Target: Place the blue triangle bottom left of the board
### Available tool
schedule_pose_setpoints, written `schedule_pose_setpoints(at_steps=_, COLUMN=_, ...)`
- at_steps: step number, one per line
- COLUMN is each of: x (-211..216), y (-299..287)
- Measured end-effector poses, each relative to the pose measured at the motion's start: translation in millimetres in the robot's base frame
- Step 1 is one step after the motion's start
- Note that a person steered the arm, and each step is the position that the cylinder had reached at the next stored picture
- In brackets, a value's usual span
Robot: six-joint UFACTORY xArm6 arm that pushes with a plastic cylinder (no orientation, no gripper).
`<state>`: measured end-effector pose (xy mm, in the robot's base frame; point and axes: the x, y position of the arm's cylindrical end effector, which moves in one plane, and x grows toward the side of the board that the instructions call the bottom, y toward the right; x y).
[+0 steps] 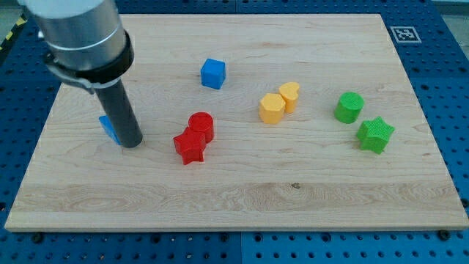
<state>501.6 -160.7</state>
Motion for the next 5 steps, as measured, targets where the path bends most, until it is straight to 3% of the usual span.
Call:
schedule_pose_setpoints(at_steps=2, x=-71, y=-6)
schedule_pose_setpoints(at_steps=3, x=-63, y=-26)
schedule_pose_setpoints(at_steps=4, x=-14, y=-27)
schedule_pose_setpoints(at_steps=5, x=-7, y=-27)
